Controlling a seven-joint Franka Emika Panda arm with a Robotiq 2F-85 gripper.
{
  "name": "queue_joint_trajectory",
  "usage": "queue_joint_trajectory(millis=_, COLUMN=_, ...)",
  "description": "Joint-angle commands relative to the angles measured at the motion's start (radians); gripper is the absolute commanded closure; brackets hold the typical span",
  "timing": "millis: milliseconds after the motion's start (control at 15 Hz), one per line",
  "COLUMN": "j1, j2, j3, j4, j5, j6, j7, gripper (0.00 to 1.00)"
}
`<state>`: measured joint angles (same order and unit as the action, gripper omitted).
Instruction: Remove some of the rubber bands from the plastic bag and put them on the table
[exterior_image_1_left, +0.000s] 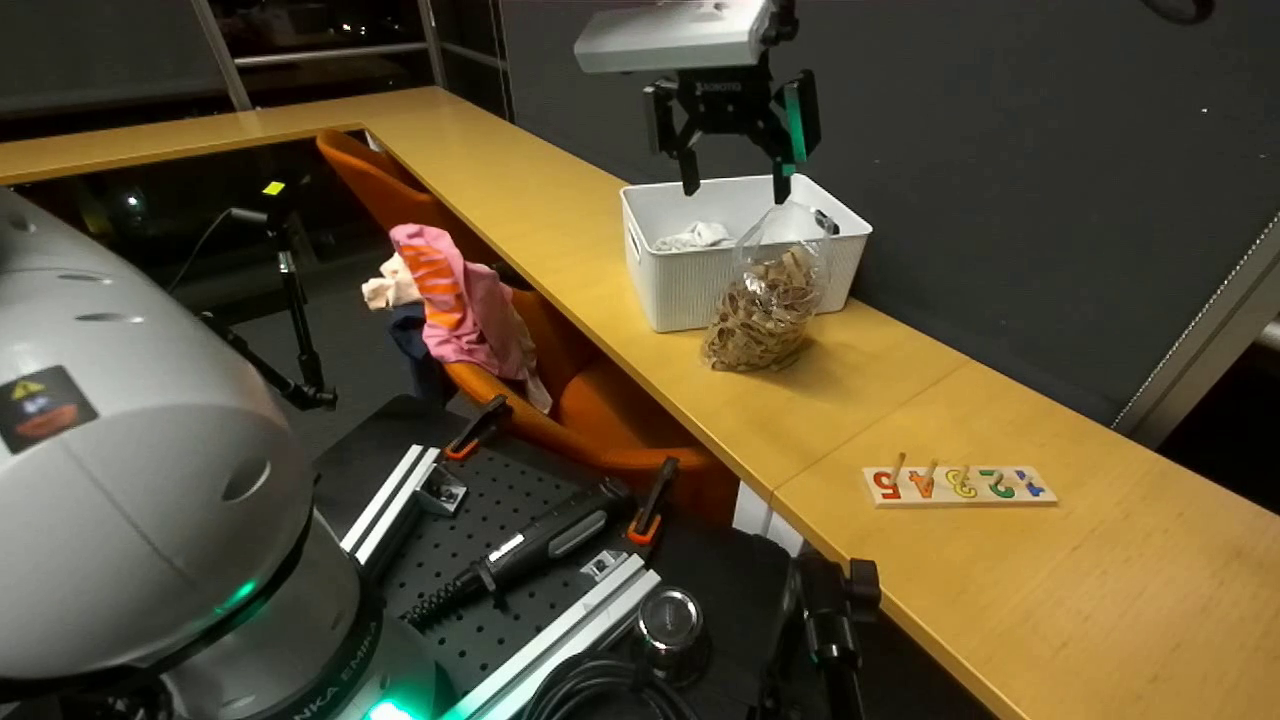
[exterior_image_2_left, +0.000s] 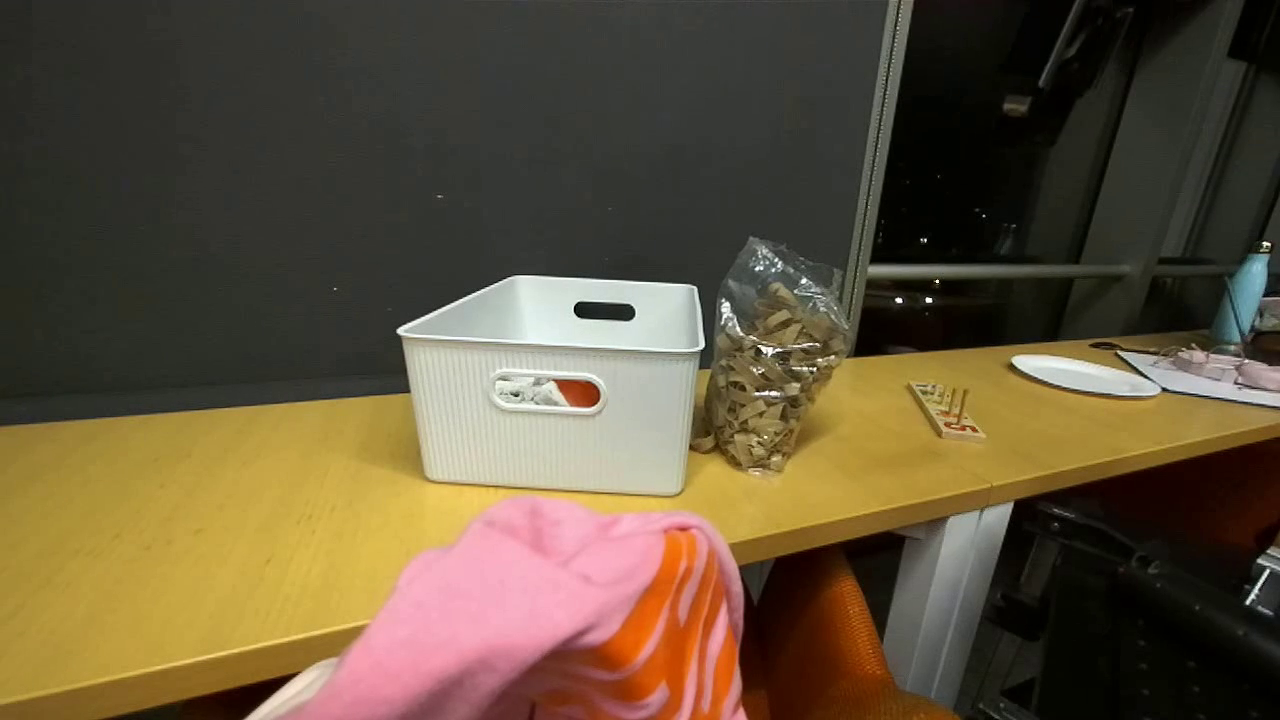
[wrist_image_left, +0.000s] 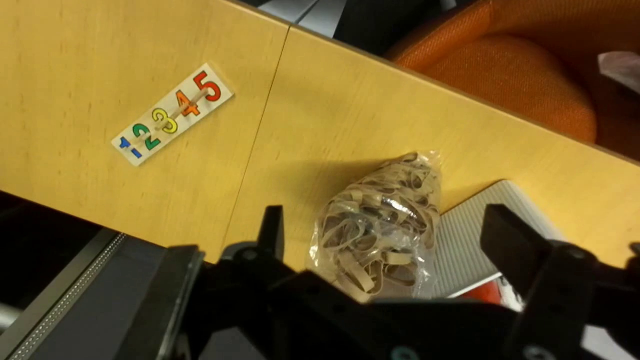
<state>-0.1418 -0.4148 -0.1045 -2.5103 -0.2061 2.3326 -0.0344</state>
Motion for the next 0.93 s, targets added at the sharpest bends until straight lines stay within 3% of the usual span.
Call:
queue_joint_trajectory(millis=0, j1=-0.019, j2=0.13, j3=-0.032, j4=0.085, j5=-0.008, j6=0.103, j7=-0.037, gripper=0.0)
queue_joint_trajectory(millis=333, j1=-0.034, j2=0.341, j3=-0.078, j4=0.254, j5=0.022, j6=0.119, j7=-0.07, gripper=0.0)
queue_joint_trajectory(millis=400, j1=-0.031, j2=0.378, j3=-0.079, j4=0.281, j5=0.034, j6=0.122, j7=-0.081, gripper=0.25)
queue_joint_trajectory(millis=533, j1=-0.029, j2=0.444, j3=-0.076, j4=0.328, j5=0.049, j6=0.126, j7=-0.109, gripper=0.32)
queue_joint_trajectory(millis=867, j1=-0.022, j2=0.544, j3=-0.054, j4=0.383, j5=0.045, j6=0.22, j7=-0.128, gripper=0.71)
